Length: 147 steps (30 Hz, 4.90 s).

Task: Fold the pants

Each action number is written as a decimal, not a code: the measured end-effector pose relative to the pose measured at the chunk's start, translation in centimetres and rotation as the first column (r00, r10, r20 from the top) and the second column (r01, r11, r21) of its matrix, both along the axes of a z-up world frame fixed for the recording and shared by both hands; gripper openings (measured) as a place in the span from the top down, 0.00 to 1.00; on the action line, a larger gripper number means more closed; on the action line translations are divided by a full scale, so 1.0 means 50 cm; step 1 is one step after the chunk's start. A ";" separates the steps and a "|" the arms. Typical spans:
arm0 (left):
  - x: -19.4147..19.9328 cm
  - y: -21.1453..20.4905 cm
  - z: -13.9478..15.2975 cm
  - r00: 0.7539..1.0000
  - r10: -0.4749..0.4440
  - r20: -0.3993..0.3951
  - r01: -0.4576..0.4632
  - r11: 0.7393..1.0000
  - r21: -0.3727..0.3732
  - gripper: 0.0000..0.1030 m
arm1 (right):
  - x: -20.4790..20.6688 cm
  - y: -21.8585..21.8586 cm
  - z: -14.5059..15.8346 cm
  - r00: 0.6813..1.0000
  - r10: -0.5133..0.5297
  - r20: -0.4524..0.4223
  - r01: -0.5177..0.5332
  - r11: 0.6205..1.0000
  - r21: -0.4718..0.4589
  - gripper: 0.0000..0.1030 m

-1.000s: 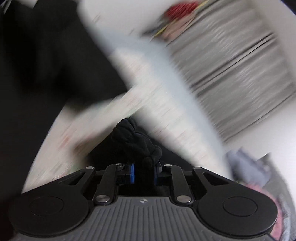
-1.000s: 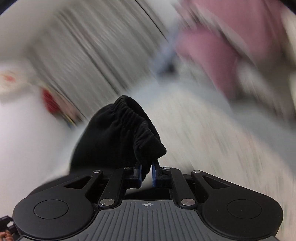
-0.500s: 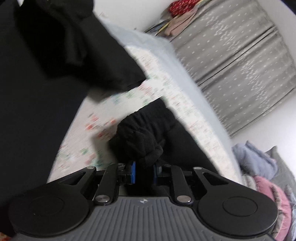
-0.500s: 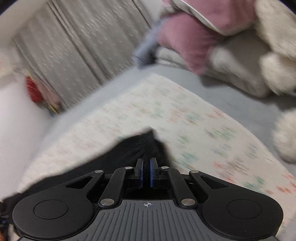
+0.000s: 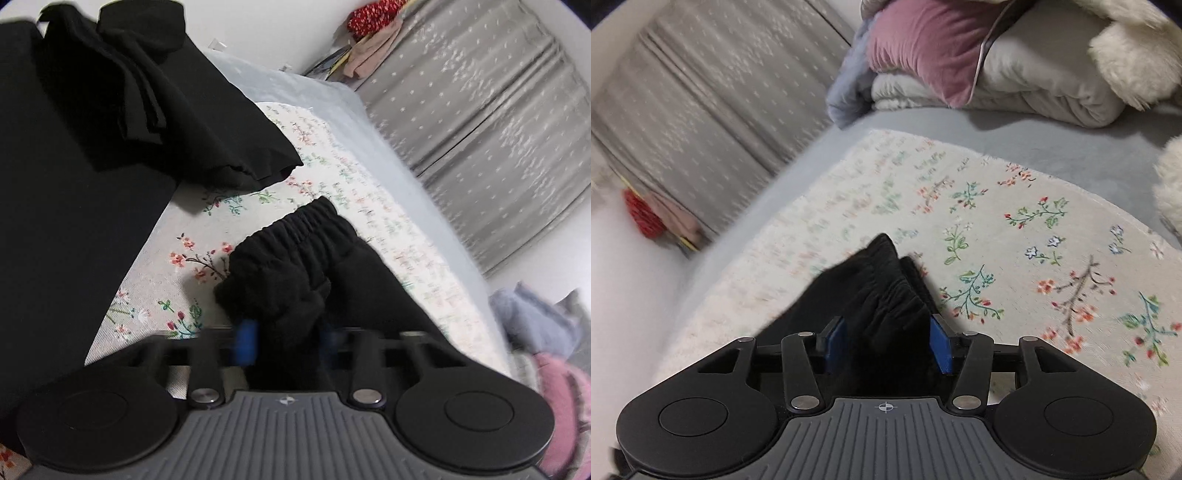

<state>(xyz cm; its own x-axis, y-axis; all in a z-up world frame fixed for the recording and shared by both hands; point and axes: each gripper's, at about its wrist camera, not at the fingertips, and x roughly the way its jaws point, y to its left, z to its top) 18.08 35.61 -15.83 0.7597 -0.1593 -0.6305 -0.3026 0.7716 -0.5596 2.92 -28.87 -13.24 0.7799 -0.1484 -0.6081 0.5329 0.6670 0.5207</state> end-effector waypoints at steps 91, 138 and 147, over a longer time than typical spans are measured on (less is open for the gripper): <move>0.051 -0.562 -0.033 0.845 -0.534 -0.038 0.499 0.760 0.416 0.25 | -0.020 0.055 -0.087 0.980 -0.173 0.095 0.159 0.977 0.140 0.38; 0.118 -0.392 0.034 0.907 -0.421 0.002 0.414 0.892 0.183 0.36 | -0.063 -0.026 0.022 0.897 -0.363 0.254 0.382 0.923 -0.032 0.92; 0.078 -0.492 -0.012 0.869 -0.460 -0.179 0.490 0.756 0.434 0.27 | -0.110 -0.127 -0.033 0.855 -0.512 0.085 0.519 0.848 -0.112 0.91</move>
